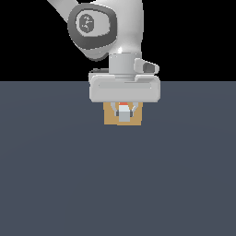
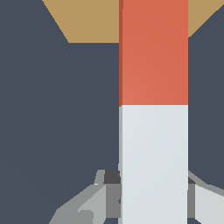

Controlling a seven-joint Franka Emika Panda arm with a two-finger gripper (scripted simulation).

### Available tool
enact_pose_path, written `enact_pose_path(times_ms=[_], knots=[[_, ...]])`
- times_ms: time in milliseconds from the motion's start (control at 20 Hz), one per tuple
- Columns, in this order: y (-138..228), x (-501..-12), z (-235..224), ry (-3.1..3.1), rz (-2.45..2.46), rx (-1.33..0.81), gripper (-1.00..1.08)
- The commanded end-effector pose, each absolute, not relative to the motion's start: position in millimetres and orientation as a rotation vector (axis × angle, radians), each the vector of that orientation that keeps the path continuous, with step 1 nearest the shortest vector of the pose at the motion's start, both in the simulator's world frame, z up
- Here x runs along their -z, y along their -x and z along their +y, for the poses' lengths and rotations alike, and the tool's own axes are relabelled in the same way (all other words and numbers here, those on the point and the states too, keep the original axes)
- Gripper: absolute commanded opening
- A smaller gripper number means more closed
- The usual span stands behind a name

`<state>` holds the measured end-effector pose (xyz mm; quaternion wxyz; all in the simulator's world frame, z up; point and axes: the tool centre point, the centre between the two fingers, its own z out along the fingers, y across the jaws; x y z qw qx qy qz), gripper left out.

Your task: Insert the peg into the horizontal hole in a box.

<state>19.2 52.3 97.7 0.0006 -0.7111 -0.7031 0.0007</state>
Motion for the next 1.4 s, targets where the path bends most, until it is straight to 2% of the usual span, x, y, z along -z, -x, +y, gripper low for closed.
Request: enact_pose_path(times_ms=[0,750,1350], knots=[[-20,-98,53,2.233,-2.208,-0.002,-1.00],[-24,-100,66,2.231,-2.211,0.000,-1.00],[-24,-101,143,2.232,-2.211,0.002,-1.00]])
